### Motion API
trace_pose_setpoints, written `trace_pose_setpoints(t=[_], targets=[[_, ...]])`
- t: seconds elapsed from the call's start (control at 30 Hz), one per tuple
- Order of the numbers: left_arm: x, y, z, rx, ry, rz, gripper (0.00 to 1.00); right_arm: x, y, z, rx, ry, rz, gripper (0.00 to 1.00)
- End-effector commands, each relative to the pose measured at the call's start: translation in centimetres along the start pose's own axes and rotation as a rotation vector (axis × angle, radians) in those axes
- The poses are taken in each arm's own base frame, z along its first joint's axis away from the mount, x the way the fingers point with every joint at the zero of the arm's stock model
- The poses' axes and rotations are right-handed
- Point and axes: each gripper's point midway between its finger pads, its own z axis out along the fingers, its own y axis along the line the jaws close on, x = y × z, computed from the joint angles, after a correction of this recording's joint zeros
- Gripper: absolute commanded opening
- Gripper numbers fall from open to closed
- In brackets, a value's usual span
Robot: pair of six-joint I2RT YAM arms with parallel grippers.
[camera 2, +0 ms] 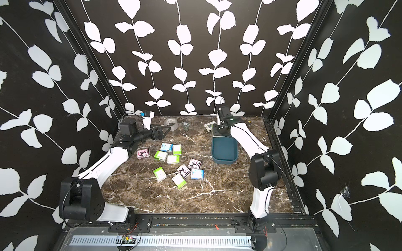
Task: Put the pocket tissues into the storage box
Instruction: Pick up the pocket tissues from the center of the board, then place the pocket tissues in the storage box.
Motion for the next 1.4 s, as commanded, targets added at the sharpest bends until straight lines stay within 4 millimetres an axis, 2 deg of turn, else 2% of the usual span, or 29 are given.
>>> trace_pose_setpoints(t=[0.0, 0.2, 0.53, 1.1, 1.37], targets=[[-1.2, -1.3, 0.1, 0.022, -0.008, 0.049, 0.99, 1.9, -2.3, 1.5, 0.063, 0.056, 0.049, 0.35], [-0.8, -2.2, 1.1, 0.047, 0.016, 0.053, 0.99, 2.9, -3.9, 4.5, 0.093, 0.11, 0.096, 0.35], [-0.7, -2.9, 1.6, 0.059, 0.028, 0.061, 0.99, 3.2, -3.8, 8.3, 0.078, 0.152, 0.119, 0.36], [-0.7, -3.0, 1.8, 0.059, 0.033, 0.06, 0.99, 2.6, -3.6, 10.7, 0.07, 0.161, 0.121, 0.39], [-0.6, -3.0, 1.6, 0.051, 0.039, 0.072, 0.99, 2.3, -3.5, 11.2, 0.066, 0.169, 0.118, 0.42]])
